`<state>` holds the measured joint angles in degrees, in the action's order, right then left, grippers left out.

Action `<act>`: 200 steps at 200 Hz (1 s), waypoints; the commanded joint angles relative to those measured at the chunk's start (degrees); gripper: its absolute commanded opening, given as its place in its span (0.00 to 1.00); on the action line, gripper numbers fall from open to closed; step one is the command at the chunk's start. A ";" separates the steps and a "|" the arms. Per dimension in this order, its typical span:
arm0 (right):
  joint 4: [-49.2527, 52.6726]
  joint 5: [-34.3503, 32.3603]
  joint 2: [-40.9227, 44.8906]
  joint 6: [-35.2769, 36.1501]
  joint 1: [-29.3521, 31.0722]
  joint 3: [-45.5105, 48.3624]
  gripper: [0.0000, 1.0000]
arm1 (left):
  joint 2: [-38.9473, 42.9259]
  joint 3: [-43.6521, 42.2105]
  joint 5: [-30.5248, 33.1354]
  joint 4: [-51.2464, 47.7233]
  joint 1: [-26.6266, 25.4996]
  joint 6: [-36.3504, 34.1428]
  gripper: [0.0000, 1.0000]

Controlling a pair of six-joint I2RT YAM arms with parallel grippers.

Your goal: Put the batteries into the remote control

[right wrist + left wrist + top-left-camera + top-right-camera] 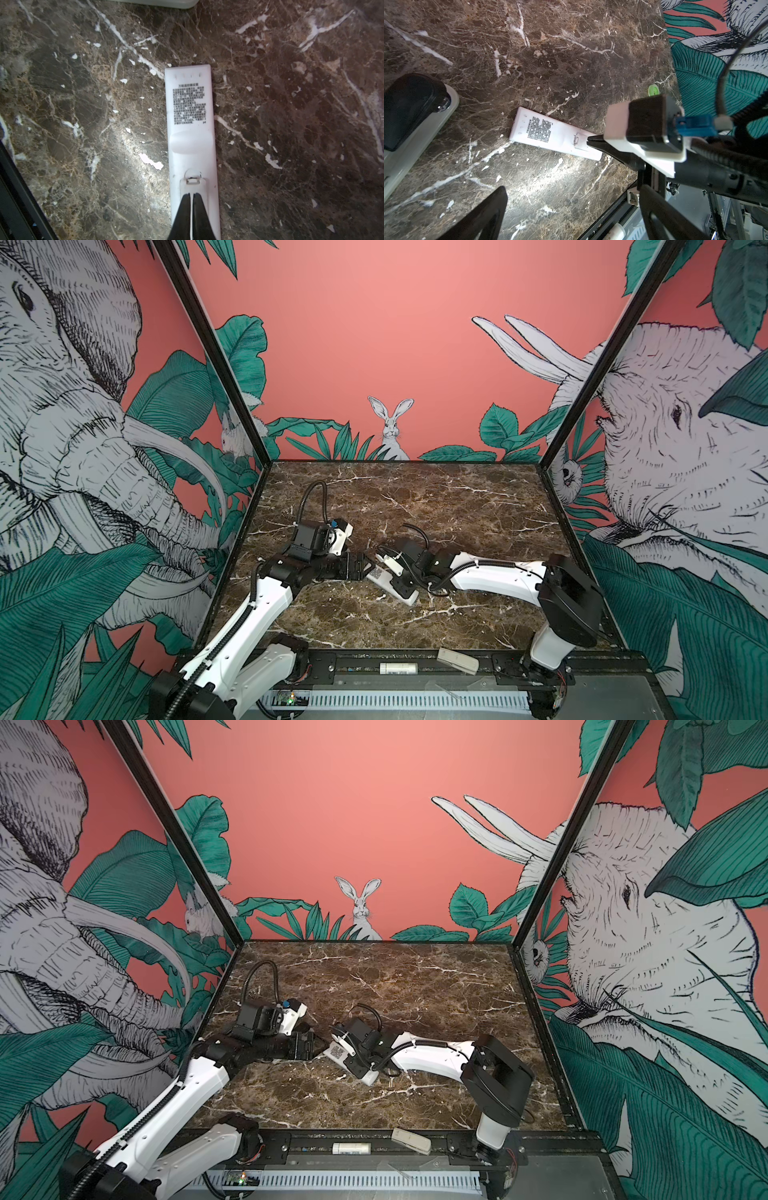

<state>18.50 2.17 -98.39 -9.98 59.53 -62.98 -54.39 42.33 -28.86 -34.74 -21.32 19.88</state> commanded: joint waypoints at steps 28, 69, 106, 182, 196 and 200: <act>0.97 1.80 -5.00 -2.47 -0.62 3.88 0.06 | 1.05 -0.24 0.52 0.31 0.22 -0.81 0.99; 2.14 -1.50 -0.24 -2.08 -0.60 3.69 0.15 | 0.78 -0.31 0.31 0.55 0.23 -0.66 0.99; 1.93 -1.17 2.38 -0.84 -0.57 4.34 0.44 | 1.63 -0.25 0.91 0.03 0.21 -0.62 0.99; 1.01 0.30 3.87 -1.66 -0.04 8.58 0.69 | 1.42 -0.49 1.09 0.83 0.18 -0.46 0.99; 1.26 0.10 2.90 -1.66 0.19 8.02 0.69 | 1.48 -0.58 1.09 0.96 0.25 -0.37 0.99; 1.26 -0.01 2.57 -1.70 0.32 7.82 0.69 | 1.63 -0.62 1.09 0.93 0.25 -0.37 0.99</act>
<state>19.49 2.20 -95.35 -11.35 59.27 -54.37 -53.58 42.26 -28.01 -34.37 -21.32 19.88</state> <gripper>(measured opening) 0.687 0.994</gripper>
